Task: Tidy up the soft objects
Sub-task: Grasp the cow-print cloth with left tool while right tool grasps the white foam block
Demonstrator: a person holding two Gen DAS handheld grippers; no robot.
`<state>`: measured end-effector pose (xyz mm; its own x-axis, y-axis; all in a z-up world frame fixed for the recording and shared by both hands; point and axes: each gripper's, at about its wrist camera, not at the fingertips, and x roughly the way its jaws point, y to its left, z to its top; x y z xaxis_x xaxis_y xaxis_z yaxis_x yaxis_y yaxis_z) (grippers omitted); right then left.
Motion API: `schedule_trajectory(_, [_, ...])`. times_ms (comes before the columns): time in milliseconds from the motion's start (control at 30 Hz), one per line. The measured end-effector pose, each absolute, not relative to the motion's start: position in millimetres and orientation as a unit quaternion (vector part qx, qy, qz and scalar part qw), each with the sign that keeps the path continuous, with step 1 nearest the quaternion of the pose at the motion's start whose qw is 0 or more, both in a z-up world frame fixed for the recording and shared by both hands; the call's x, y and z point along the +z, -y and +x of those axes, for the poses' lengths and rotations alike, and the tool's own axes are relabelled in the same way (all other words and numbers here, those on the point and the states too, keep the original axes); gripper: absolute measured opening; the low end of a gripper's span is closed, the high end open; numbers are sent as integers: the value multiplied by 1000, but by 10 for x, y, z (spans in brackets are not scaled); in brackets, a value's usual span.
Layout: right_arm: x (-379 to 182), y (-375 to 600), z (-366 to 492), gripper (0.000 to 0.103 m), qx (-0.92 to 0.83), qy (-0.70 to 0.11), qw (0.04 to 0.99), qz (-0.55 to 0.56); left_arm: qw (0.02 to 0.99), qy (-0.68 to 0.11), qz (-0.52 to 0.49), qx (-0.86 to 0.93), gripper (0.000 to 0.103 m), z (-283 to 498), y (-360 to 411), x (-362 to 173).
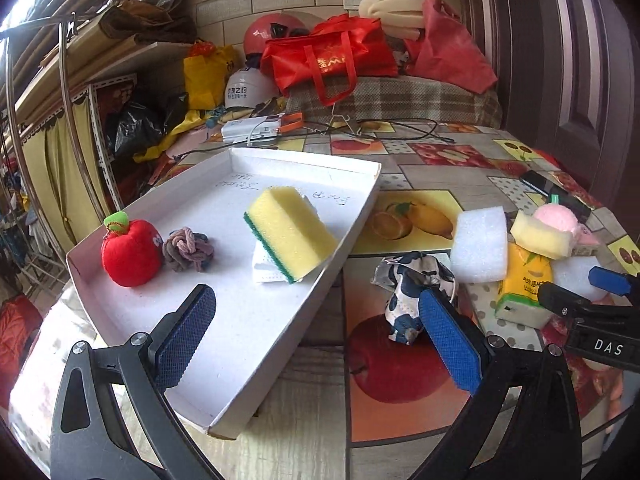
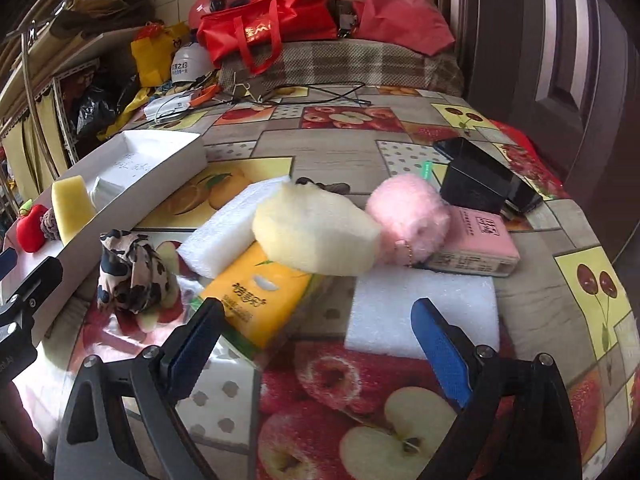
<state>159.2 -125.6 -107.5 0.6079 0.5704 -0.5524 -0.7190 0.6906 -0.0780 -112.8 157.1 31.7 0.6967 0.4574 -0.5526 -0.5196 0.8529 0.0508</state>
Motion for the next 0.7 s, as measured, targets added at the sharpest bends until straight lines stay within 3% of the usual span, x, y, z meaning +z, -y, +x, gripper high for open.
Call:
schedule_trajectory(533, [-1041,1542,1743,95,355,-257,892,-113,923,-354,-59,137,102,-746,-1325,162])
schedule_trajectory(700, [-975,1791,1918,95,374,-254,889,-70,922,-357,-86,118,96,-743,-1391,150])
